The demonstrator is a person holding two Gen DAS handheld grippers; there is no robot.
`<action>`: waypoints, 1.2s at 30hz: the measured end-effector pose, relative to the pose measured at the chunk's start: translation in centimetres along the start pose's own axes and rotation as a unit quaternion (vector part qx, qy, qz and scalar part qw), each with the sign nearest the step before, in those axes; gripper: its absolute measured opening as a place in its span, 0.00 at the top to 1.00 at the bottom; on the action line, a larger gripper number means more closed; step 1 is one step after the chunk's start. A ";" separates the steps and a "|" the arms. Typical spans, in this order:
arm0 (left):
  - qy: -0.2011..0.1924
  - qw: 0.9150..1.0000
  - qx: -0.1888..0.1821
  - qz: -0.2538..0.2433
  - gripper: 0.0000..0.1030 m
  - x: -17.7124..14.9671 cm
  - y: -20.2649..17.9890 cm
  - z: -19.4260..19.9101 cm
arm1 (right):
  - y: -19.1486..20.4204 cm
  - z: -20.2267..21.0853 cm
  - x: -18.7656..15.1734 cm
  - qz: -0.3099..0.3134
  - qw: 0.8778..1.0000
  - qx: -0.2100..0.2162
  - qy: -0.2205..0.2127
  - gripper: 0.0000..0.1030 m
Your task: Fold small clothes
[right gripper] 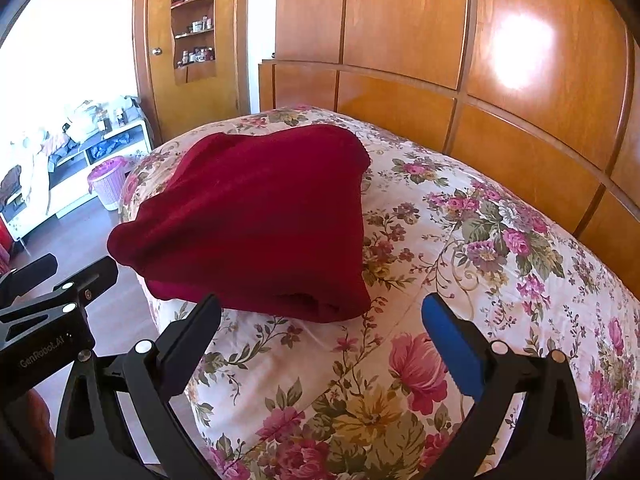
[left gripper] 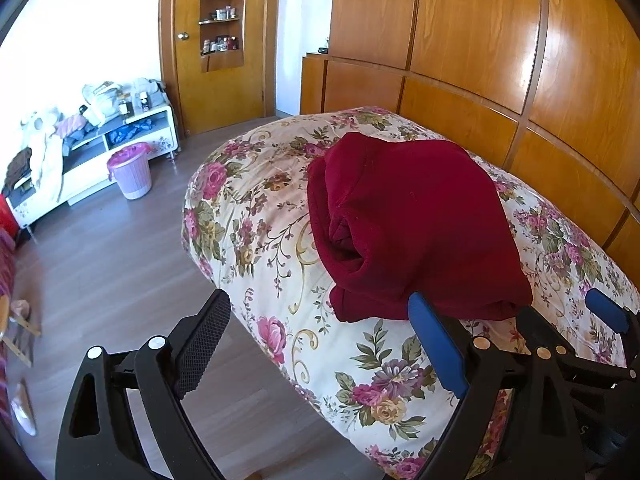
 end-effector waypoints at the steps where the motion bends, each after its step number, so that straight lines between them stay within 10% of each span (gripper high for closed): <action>1: 0.000 1.000 0.001 0.000 0.13 0.0 0.1 0.0 | 0.1 -0.1 0.0 0.001 1.000 0.001 0.001 0.03; 36: -0.003 1.000 0.022 0.011 0.13 0.3 1.2 0.2 | 1.3 -1.1 0.4 0.007 1.000 0.006 0.004 0.03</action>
Point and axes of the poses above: each gripper's, at about its wrist camera, not at the fingertips, and z roughly against the way its jaws point, y to its left, x to its top, the point moved 2 cm from there along -z, roughly the way its jaws point, and after that the axes turned 10 degrees about -y, right-handed, at the moved point
